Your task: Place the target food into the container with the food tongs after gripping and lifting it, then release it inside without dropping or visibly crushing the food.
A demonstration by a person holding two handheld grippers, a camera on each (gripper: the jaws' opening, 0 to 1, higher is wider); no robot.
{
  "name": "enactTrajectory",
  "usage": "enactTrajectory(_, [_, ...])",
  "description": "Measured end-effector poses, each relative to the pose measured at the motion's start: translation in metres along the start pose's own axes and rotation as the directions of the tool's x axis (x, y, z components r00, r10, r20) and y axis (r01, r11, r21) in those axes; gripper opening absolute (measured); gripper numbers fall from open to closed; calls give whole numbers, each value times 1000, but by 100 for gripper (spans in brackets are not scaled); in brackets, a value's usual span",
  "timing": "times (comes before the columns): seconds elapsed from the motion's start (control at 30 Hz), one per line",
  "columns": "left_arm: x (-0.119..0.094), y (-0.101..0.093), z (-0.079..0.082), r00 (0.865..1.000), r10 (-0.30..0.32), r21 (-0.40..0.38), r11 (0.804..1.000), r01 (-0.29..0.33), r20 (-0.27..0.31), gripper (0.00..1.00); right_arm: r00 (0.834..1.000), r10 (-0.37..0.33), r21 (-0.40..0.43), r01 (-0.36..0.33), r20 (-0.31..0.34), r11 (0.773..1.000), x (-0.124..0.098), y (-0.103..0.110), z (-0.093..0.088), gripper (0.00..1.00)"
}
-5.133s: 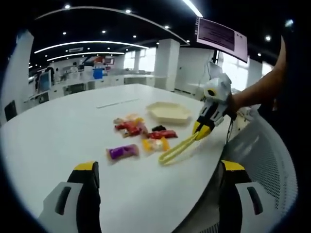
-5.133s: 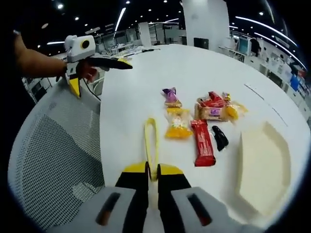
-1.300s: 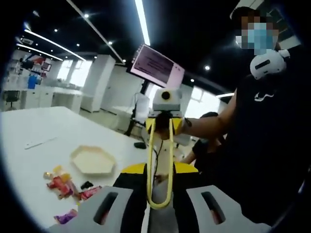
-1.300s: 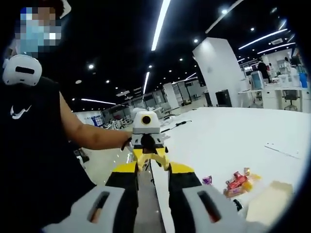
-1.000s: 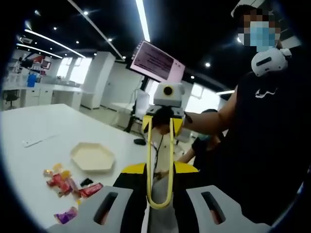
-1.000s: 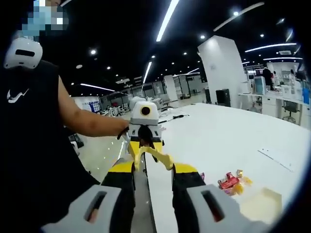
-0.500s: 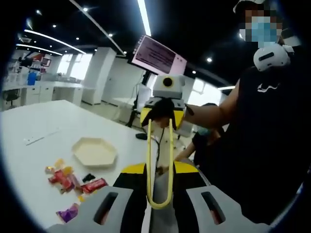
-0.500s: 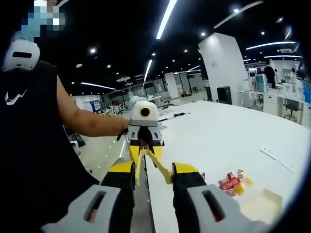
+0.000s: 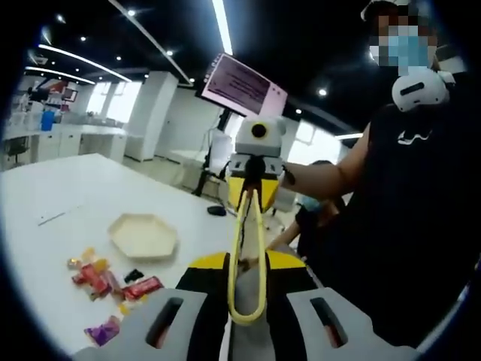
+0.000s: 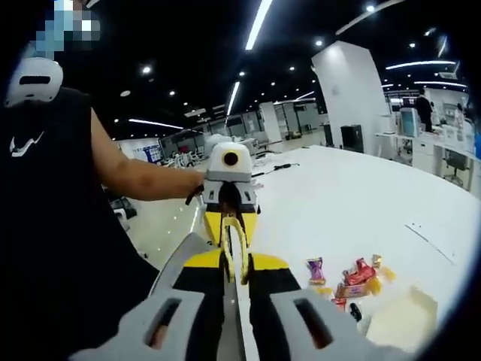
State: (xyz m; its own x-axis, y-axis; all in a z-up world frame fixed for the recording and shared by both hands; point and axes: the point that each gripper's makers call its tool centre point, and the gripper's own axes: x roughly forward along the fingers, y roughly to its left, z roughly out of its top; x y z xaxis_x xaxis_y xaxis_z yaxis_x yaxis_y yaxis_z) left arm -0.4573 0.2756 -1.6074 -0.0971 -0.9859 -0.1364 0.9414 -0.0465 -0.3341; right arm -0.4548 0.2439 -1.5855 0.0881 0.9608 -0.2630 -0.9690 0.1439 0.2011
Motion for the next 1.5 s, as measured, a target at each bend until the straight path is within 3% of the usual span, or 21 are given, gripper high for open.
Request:
enactTrajectory(0.37, [-2,1,26,992,8,19,1000,-11,123,16,997,-24,19,23,76,1000,-10,-2,18,3])
enactTrajectory(0.57, [-4,6,40,980,48,18,998,-52,194,36,987,-44,48,38,154,998,-13,-8,31,4])
enactTrajectory(0.77, [-4,8,54,964,61,-16,998,-59,260,48,957,-47,118,13,287,993,-12,-11,53,4])
enactTrajectory(0.97, [-1,9,62,958,64,-20,998,-60,280,39,942,-53,118,14,331,993,0,-11,60,4])
enactTrajectory(1.13, [0,8,64,955,61,-28,998,-55,290,32,940,-45,114,6,339,993,9,-10,59,4])
enactTrajectory(1.5, [6,4,72,945,52,-80,996,-27,324,36,929,-43,150,-14,367,989,21,-10,51,4])
